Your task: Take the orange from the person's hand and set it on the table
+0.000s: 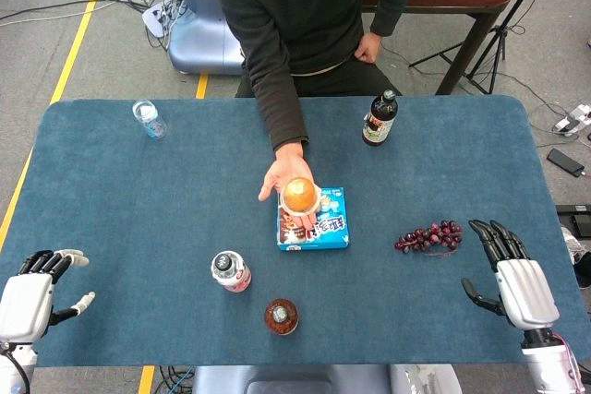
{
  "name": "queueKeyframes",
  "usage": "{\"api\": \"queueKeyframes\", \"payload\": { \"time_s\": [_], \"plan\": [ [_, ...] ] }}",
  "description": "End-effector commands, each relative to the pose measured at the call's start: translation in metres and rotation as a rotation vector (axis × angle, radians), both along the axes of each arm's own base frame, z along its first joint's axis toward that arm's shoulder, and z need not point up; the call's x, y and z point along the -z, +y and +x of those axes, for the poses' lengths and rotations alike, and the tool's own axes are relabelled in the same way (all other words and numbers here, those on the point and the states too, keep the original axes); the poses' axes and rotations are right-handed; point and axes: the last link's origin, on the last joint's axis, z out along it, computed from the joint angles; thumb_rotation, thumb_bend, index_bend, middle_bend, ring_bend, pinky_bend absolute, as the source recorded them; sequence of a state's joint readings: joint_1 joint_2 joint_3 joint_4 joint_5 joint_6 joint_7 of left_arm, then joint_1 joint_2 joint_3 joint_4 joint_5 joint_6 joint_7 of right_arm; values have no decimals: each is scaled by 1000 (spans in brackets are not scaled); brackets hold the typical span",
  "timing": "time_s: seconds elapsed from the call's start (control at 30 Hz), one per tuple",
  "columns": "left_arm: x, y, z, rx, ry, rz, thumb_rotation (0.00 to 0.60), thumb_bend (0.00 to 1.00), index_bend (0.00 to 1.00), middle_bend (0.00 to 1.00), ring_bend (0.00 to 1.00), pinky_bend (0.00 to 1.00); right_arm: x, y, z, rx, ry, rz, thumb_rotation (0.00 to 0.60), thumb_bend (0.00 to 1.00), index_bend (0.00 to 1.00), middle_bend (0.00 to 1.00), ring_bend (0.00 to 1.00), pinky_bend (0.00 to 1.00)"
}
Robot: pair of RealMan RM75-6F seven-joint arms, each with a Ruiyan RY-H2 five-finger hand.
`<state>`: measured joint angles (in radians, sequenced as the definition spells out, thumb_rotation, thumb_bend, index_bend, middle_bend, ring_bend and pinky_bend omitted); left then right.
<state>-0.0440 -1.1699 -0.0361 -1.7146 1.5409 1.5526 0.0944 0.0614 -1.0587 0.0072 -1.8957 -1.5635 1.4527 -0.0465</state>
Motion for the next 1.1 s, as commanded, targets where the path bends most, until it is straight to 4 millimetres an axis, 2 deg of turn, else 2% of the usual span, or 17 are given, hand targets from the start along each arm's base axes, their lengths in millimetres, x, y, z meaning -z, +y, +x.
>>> {"api": "queueKeyframes", "payload": {
  "time_s": [0.03, 0.3, 0.47, 0.7, 0.9, 1.1],
  "plan": [
    [1, -1, -1, -2, 2, -2, 600, 171, 399, 338, 288, 179, 1, 0, 0, -2, 1, 3, 600, 292, 7, 97, 0, 109],
    [3, -4, -2, -3, 1, -6, 600, 171, 400, 338, 288, 179, -1, -5, 8, -37, -5, 8, 600, 292, 7, 97, 0, 109],
    [3, -5, -2, -3, 2, -8, 600, 171, 400, 338, 287, 179, 2, -23, 28, -91, 8, 53, 600, 292, 7, 97, 0, 109],
    [2, -8, -3, -10, 7, -3, 600, 171, 401, 338, 288, 179, 12, -71, 70, -184, 24, 152, 600, 292, 7, 97, 0, 110],
    [0, -10, -3, -12, 12, -1, 600, 171, 402, 338, 288, 179, 31, -118, 111, -244, 34, 238, 600, 292, 7, 97, 0, 109],
    [0, -12, -3, -15, 17, 2, 600, 171, 402, 338, 288, 179, 51, -157, 144, -259, 40, 309, 600, 292, 38, 97, 0, 110]
  ]
}}
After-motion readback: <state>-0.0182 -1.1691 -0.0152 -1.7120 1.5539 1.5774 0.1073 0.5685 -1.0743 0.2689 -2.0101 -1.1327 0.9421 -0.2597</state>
